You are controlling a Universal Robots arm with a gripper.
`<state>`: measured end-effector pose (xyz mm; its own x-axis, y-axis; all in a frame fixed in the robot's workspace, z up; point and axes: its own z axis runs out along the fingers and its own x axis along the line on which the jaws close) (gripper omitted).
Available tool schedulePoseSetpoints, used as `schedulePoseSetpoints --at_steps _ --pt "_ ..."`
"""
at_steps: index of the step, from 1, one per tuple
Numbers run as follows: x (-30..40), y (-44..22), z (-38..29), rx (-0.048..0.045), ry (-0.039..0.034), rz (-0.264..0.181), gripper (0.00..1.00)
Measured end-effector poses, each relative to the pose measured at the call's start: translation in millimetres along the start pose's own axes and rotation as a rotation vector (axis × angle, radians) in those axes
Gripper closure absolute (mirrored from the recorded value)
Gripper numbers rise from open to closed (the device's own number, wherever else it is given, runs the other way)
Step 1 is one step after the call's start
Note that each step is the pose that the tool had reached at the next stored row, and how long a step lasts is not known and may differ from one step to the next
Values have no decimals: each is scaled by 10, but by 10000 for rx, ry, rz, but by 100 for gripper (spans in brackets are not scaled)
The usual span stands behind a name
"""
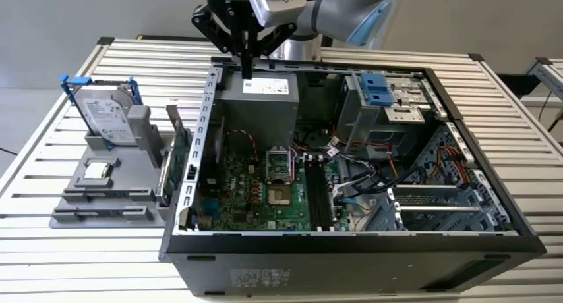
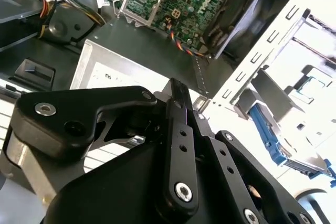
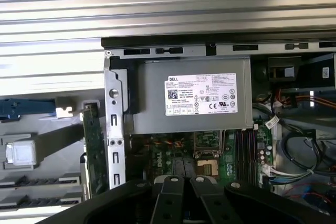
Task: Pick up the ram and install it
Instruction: 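Reach for the ram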
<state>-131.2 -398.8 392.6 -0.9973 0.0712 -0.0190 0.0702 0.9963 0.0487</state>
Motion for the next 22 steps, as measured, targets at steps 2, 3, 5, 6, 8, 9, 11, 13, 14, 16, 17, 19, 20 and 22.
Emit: schedulePoseSetpoints --at_steps 2,3,5,6,8,9,11,13,14,16,17,19,20,22 --pt "24 -2 0 0 0 0 100" --pt "34 -3 -1 0 0 0 100" --pt "61 -5 -1 -1 0 0 100" --pt "73 -6 -1 -1 0 0 100" --pt "94 -7 -2 -1 0 -1 100" --pt "104 -8 -2 0 0 0 100" --pt "119 -9 -2 -1 0 0 100" --pt "135 -10 -3 0 0 0 100" --pt "144 -11 -3 0 0 0 100" --pt "169 -12 -4 -1 0 0 100" --pt "176 -13 -4 0 0 0 100" --pt "190 -14 -4 -1 0 0 100" --pt "196 -14 -4 -1 0 0 100" --pt "207 -15 -4 -1 -1 0 100"
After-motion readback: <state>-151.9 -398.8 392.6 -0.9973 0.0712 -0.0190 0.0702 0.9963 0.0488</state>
